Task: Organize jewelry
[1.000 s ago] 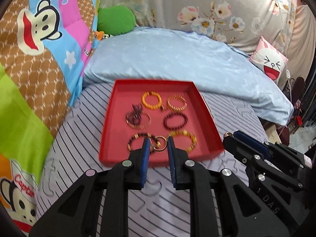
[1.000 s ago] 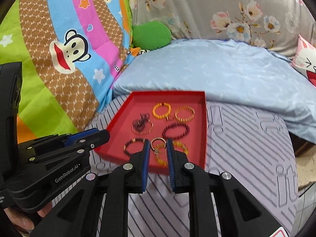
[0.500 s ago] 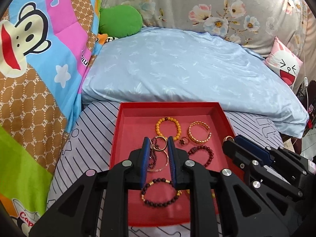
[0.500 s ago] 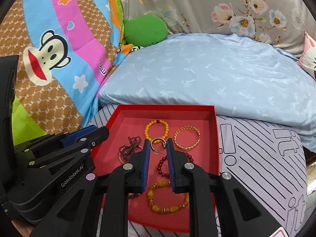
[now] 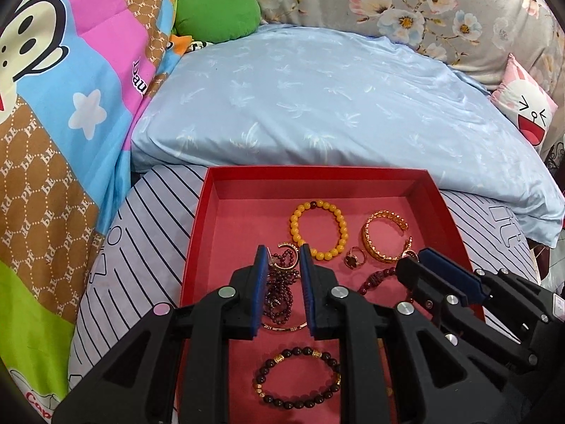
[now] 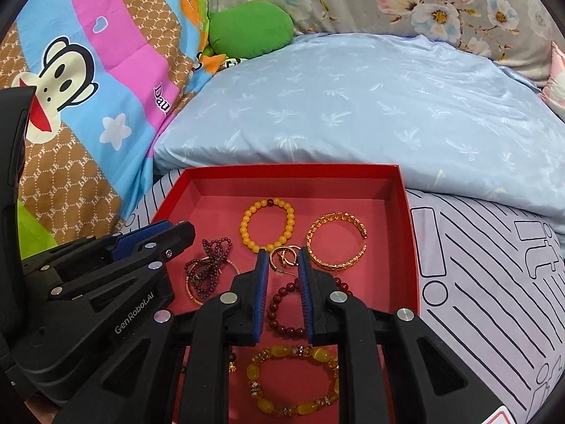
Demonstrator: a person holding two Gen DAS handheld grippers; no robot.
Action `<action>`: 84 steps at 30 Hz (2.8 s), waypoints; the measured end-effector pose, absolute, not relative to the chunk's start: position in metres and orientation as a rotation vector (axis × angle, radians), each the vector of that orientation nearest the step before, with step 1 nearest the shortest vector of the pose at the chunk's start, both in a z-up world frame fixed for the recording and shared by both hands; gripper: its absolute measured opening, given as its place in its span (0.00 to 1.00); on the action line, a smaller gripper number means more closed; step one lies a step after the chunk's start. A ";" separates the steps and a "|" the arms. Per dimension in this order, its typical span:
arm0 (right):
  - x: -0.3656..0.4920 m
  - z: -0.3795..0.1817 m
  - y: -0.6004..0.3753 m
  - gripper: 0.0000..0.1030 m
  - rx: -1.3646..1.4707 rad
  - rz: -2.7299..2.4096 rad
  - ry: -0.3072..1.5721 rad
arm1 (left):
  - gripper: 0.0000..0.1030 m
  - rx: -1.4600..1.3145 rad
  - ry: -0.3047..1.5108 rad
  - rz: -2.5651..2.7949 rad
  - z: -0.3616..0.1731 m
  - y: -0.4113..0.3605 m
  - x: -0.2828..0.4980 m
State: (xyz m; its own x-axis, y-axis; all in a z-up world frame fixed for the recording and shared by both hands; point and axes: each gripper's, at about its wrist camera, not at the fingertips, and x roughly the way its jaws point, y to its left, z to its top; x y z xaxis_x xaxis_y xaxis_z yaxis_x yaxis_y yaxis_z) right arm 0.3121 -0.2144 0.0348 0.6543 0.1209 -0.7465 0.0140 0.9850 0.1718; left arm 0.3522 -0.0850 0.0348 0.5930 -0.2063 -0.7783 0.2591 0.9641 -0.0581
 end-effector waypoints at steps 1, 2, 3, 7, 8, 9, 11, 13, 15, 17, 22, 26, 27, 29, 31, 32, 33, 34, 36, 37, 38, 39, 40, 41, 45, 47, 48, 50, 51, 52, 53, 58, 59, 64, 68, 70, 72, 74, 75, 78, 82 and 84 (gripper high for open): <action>0.313 0.033 -0.214 0.16 0.168 0.060 0.860 | 0.17 0.062 0.900 -0.269 0.033 -0.085 0.353; 0.314 0.032 -0.215 0.16 0.168 0.059 0.862 | 0.17 0.062 0.903 -0.270 0.031 -0.085 0.354; 0.315 0.031 -0.215 0.16 0.169 0.059 0.865 | 0.17 0.062 0.905 -0.268 0.030 -0.086 0.354; 0.316 0.027 -0.215 0.16 0.167 0.057 0.873 | 0.17 0.066 0.911 -0.265 0.026 -0.086 0.356; 0.317 0.026 -0.215 0.16 0.167 0.056 0.873 | 0.17 0.066 0.912 -0.265 0.026 -0.087 0.356; 0.317 0.026 -0.215 0.16 0.169 0.056 0.874 | 0.17 0.066 0.912 -0.263 0.025 -0.087 0.357; 0.318 0.025 -0.215 0.16 0.170 0.054 0.876 | 0.17 0.062 0.912 -0.263 0.025 -0.087 0.357; 0.319 0.024 -0.214 0.16 0.169 0.052 0.878 | 0.18 0.063 0.913 -0.260 0.024 -0.087 0.357; 0.320 0.023 -0.214 0.16 0.167 0.049 0.879 | 0.18 0.063 0.915 -0.259 0.023 -0.087 0.359; 0.320 0.024 -0.213 0.19 0.165 0.040 0.871 | 0.18 0.063 0.912 -0.252 0.023 -0.087 0.359; 0.320 0.023 -0.214 0.20 0.171 0.027 0.873 | 0.39 0.058 0.903 -0.215 0.023 -0.084 0.359; 0.317 0.023 -0.214 0.20 0.174 0.025 0.875 | 0.41 0.063 0.904 -0.212 0.022 -0.082 0.359; 0.316 0.024 -0.214 0.20 0.173 0.023 0.875 | 0.41 0.065 0.903 -0.211 0.023 -0.082 0.358; 0.315 0.025 -0.214 0.20 0.171 0.020 0.872 | 0.41 0.066 0.901 -0.211 0.024 -0.082 0.357; 0.313 0.026 -0.213 0.20 0.170 0.017 0.870 | 0.41 0.065 0.901 -0.211 0.025 -0.082 0.356; 0.312 0.027 -0.213 0.20 0.168 0.015 0.869 | 0.41 0.065 0.900 -0.211 0.026 -0.082 0.355; 0.311 0.029 -0.213 0.20 0.166 0.012 0.869 | 0.41 0.065 0.899 -0.212 0.027 -0.082 0.355; 0.309 0.031 -0.212 0.20 0.162 0.008 0.868 | 0.41 0.065 0.898 -0.211 0.028 -0.082 0.354; 0.304 0.036 -0.211 0.21 0.152 0.002 0.861 | 0.41 0.064 0.892 -0.210 0.032 -0.081 0.350; 0.301 0.038 -0.211 0.23 0.149 -0.002 0.858 | 0.41 0.063 0.890 -0.208 0.034 -0.081 0.347; 0.298 0.040 -0.210 0.26 0.145 -0.011 0.855 | 0.41 0.061 0.888 -0.207 0.036 -0.080 0.345; 0.293 0.043 -0.210 0.28 0.139 -0.022 0.850 | 0.41 0.060 0.885 -0.205 0.038 -0.079 0.342; 0.290 0.045 -0.210 0.31 0.136 -0.028 0.846 | 0.41 0.058 0.882 -0.205 0.040 -0.078 0.337; 0.286 0.047 -0.210 0.35 0.133 -0.034 0.842 | 0.41 0.056 0.881 -0.203 0.042 -0.076 0.333; 0.263 0.053 -0.212 0.44 0.141 -0.050 0.826 | 0.50 0.050 0.877 -0.192 0.048 -0.070 0.312; 0.249 0.056 -0.212 0.48 0.139 -0.057 0.821 | 0.54 0.052 0.867 -0.189 0.050 -0.068 0.300; 0.241 0.057 -0.212 0.49 0.134 -0.067 0.816 | 0.57 0.056 0.863 -0.186 0.051 -0.067 0.295; 0.230 0.059 -0.212 0.52 0.132 -0.074 0.814 | 0.58 0.064 0.852 -0.179 0.053 -0.065 0.281; 0.225 0.059 -0.212 0.52 0.134 -0.075 0.815 | 0.58 0.067 0.852 -0.181 0.054 -0.064 0.274; 0.218 0.059 -0.212 0.53 0.137 -0.080 0.819 | 0.58 0.069 0.854 -0.181 0.055 -0.064 0.270; 0.214 0.059 -0.212 0.54 0.136 -0.084 0.822 | 0.59 0.074 0.855 -0.176 0.055 -0.064 0.264; 0.187 0.058 -0.217 0.69 0.153 -0.128 0.819 | 0.77 0.070 0.858 -0.133 0.055 -0.056 0.242; 0.181 0.058 -0.220 0.72 0.167 -0.131 0.813 | 0.81 0.056 0.861 -0.130 0.054 -0.054 0.239; 0.168 0.053 -0.221 0.79 0.169 -0.142 0.825 | 0.88 0.050 0.867 -0.116 0.051 -0.049 0.224; 0.159 0.050 -0.219 0.81 0.139 -0.154 0.832 | 0.88 0.075 0.877 -0.117 0.045 -0.050 0.215; 0.155 0.048 -0.218 0.81 0.139 -0.152 0.831 | 0.89 0.073 0.880 -0.116 0.043 -0.048 0.211; 0.152 0.046 -0.217 0.82 0.129 -0.155 0.831 | 0.89 0.070 0.884 -0.112 0.040 -0.047 0.208; 0.150 0.043 -0.215 0.83 0.122 -0.162 0.836 | 0.89 0.077 0.881 -0.106 0.037 -0.046 0.204; 0.149 0.042 -0.215 0.84 0.124 -0.160 0.838 | 0.89 0.079 0.880 -0.103 0.037 -0.046 0.203; 0.147 0.040 -0.215 0.85 0.139 -0.160 0.838 | 0.89 0.066 0.884 -0.099 0.035 -0.043 0.200; 0.145 0.037 -0.214 0.94 0.157 -0.156 0.836 | 0.90 0.048 0.888 -0.089 0.033 -0.037 0.200; 0.144 0.035 -0.214 0.94 0.159 -0.154 0.837 | 0.90 0.043 0.888 -0.088 0.032 -0.036 0.199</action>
State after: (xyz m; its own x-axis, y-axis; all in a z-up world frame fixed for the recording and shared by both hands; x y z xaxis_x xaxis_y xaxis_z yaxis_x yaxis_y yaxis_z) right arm 0.1443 -0.2137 0.0352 0.6599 -0.0731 -0.7478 0.1980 0.9770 0.0792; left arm 0.1987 -0.0358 0.0320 0.6273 -0.0590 -0.7765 0.0946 0.9955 0.0007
